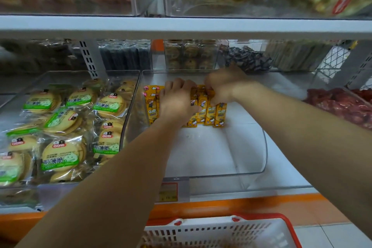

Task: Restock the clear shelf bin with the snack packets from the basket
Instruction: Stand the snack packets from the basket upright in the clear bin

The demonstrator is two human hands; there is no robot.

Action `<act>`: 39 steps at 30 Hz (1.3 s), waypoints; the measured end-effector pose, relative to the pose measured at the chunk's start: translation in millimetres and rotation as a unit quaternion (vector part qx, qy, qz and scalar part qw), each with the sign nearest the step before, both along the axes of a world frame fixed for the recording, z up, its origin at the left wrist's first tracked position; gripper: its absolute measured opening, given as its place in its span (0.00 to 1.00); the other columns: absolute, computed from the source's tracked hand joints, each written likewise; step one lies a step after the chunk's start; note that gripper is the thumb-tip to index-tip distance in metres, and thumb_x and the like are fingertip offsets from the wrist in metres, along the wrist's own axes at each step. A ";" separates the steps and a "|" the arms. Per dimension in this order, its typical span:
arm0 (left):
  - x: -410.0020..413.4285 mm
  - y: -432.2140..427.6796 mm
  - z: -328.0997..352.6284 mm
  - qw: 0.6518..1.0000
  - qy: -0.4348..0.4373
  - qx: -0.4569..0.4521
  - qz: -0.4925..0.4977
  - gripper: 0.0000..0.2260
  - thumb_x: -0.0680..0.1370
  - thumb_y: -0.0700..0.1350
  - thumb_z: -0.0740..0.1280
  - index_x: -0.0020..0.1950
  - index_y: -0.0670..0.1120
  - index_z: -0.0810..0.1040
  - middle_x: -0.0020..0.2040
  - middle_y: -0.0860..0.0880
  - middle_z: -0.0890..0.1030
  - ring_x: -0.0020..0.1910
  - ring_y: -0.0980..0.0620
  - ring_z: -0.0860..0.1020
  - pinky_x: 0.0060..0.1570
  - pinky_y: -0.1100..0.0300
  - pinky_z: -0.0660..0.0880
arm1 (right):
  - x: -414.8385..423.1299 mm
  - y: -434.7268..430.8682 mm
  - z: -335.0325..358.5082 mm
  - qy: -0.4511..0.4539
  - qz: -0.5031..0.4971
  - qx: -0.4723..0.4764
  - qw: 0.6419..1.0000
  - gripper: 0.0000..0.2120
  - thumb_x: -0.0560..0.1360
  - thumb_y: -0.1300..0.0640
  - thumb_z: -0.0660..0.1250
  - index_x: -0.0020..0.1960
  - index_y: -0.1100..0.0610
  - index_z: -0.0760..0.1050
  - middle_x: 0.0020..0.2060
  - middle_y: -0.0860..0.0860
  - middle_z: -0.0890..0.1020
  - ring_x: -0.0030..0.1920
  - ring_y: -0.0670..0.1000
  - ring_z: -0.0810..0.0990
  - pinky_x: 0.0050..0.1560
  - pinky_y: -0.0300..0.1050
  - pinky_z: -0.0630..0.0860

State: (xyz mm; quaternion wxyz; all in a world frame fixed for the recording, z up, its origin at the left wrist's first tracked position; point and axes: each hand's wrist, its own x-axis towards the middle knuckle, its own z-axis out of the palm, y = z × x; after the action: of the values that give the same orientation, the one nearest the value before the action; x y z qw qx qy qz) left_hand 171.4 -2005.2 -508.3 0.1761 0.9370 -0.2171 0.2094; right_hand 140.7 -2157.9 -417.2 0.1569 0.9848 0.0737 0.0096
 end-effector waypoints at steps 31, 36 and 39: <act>-244.5 81.4 36.6 0.901 0.294 0.225 -0.224 0.13 0.78 0.55 0.70 0.59 0.52 0.79 0.54 0.54 0.80 0.53 0.52 0.77 0.51 0.58 0.74 | -270.2 6.2 -47.0 0.060 -0.033 0.246 0.967 0.13 0.72 0.44 0.68 0.54 0.47 0.79 0.53 0.50 0.81 0.55 0.55 0.80 0.51 0.49 0.77; -263.0 74.3 -68.9 0.877 0.368 0.259 -0.168 0.17 0.79 0.56 0.69 0.65 0.51 0.77 0.66 0.48 0.77 0.61 0.47 0.77 0.60 0.54 0.75 | -293.4 -7.6 -148.8 0.216 -0.125 0.262 0.932 0.10 0.74 0.51 0.70 0.52 0.55 0.81 0.50 0.54 0.84 0.52 0.57 0.81 0.47 0.45 0.73; -269.8 68.6 -133.3 0.860 0.420 0.251 -0.143 0.18 0.79 0.55 0.67 0.67 0.50 0.76 0.66 0.47 0.77 0.62 0.46 0.77 0.60 0.53 0.74 | -302.1 -15.1 -216.4 0.262 -0.171 0.306 0.899 0.09 0.76 0.55 0.69 0.52 0.59 0.81 0.47 0.53 0.84 0.51 0.56 0.81 0.47 0.42 0.73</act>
State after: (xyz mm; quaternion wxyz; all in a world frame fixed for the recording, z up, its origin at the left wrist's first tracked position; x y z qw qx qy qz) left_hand -98.3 -1936.7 -641.7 0.0379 0.9071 -0.2994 -0.2934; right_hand -161.4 -2172.9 -633.6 -0.1783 0.9486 -0.0642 -0.2536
